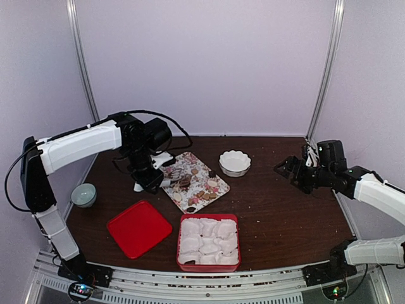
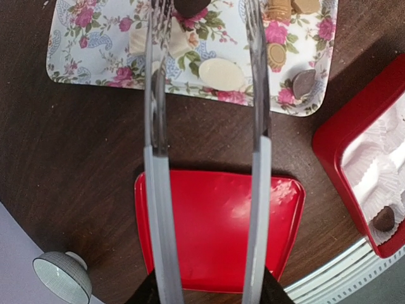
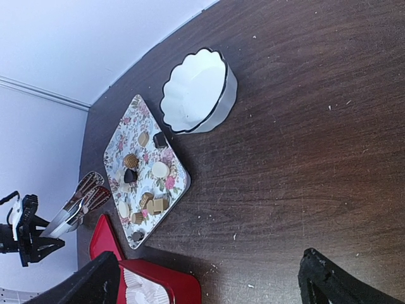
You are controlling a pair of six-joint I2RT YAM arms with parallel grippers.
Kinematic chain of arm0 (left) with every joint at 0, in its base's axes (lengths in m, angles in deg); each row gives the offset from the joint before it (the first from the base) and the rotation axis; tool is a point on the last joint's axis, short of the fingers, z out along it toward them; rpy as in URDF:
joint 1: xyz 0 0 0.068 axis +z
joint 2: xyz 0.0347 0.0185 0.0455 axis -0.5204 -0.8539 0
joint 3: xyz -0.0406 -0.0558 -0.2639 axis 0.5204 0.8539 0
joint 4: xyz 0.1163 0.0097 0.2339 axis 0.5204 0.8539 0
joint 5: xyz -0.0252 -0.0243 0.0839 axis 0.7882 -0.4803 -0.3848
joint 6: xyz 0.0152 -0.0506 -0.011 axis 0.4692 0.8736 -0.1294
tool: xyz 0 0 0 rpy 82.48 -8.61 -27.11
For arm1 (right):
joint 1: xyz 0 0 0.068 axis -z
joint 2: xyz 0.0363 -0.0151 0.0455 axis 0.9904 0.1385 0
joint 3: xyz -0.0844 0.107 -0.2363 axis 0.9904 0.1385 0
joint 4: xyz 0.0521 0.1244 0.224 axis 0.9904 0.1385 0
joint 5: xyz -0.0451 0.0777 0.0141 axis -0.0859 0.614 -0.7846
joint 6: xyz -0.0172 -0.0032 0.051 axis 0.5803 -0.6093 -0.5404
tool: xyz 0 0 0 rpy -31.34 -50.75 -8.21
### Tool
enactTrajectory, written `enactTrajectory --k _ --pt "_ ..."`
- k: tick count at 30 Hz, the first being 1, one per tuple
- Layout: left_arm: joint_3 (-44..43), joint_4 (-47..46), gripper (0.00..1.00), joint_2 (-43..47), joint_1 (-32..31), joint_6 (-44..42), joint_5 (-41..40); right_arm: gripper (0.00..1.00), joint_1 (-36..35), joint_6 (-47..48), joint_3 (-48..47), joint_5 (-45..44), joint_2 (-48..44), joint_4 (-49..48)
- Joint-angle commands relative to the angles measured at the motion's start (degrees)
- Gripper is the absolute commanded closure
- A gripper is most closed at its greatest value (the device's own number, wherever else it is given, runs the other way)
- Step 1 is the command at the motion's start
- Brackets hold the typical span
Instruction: Pack the chocolate
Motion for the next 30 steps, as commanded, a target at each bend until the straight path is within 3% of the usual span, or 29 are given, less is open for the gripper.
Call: enactTrajectory --k 1,13,30 --pt "-3.5 -2.73 0.6 -2.71 0.04 -2.04 -0.08 0.0 0.62 -0.39 -1.56 -0.95 0.61 -1.32" --pt "-5.12 -2.09 0.61 -7.87 0.72 -1.72 -2.75 0.0 1.16 0.14 -1.42 -1.33 -0.76 0.24" --pt "-5.16 -2.71 0.66 -11.16 2.09 -3.01 1.12 0.0 1.65 -0.34 -0.41 -2.04 -1.96 0.62"
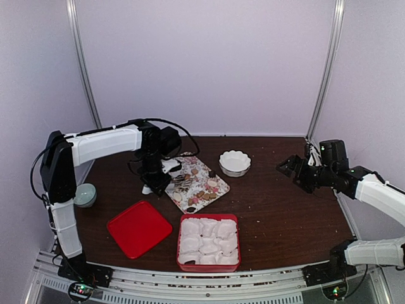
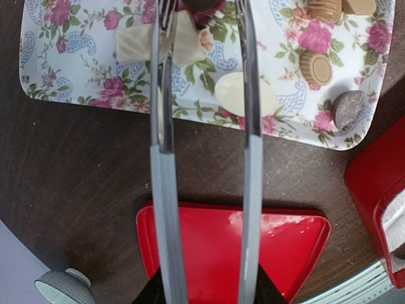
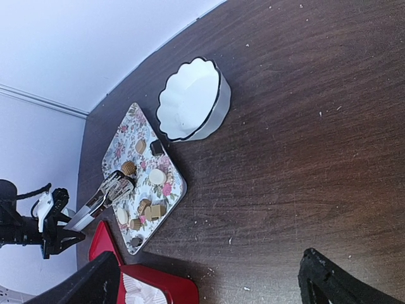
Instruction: Pack the chocolate
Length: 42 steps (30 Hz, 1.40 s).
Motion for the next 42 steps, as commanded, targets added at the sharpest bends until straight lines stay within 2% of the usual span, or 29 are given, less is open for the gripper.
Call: enactTrajectory --k 1,8,17,33,42 --pt "-1.55 -0.76 0.67 0.14 0.3 -1.3 1.78 0.0 0.51 -0.46 -0.29 -1.43 -1.07 0.07" --pt "-1.55 -0.28 0.73 0.63 0.36 -1.57 2.29 0.0 0.54 -0.48 -0.43 -1.5 -1.13 0.43" --pt "2.1 -0.49 0.78 6.58 0.51 0.55 3.29 0.0 0.62 -0.46 -0.5 -1.13 -0.94 0.21" --pt "2.97 -0.77 0.8 14.71 1.72 3.47 6.49 0.0 0.62 -0.05 -0.75 1.13 1.12 -2.08" --pt "5.08 -2.43 0.8 20.66 2.86 5.11 11.15 0.0 0.62 2.01 -2.97 2.78 4.65 -3.04"
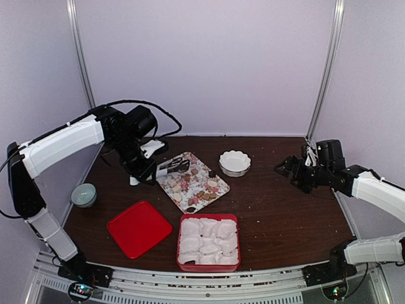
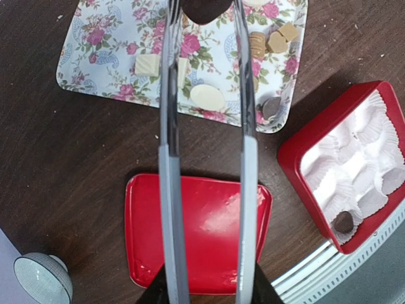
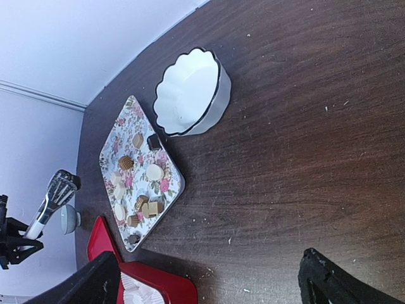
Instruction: Pack the chocolate
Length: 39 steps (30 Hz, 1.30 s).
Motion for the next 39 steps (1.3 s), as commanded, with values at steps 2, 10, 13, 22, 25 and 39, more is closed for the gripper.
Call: enactTrajectory --k 2,10,13,22,25,39 --pt "1.24 -2.41 0.81 3.9 0.94 1.26 3.0 0.0 0.36 2.32 -3.44 1.54 2.73 -1.82" --pt "3.97 -3.84 0.81 7.08 1.55 -0.1 7.24 0.0 0.36 3.89 -6.28 3.23 6.12 -0.83" --pt "6.03 -3.9 0.82 9.06 1.16 -1.57 7.98 0.0 0.36 4.48 -6.66 3.38 6.4 0.12" --pt "10.23 0.01 0.83 15.56 -8.73 -3.44 5.42 0.0 0.36 5.81 -5.72 4.57 5.22 1.12" --pt "10.58 1.6 0.83 17.31 -12.89 -2.93 5.34 0.0 0.36 6.2 -5.02 4.74 4.06 1.35" --pt "16.37 10.08 0.81 18.51 -23.68 -0.15 2.5 0.0 0.23 3.25 0.84 4.54 -1.84 -1.38"
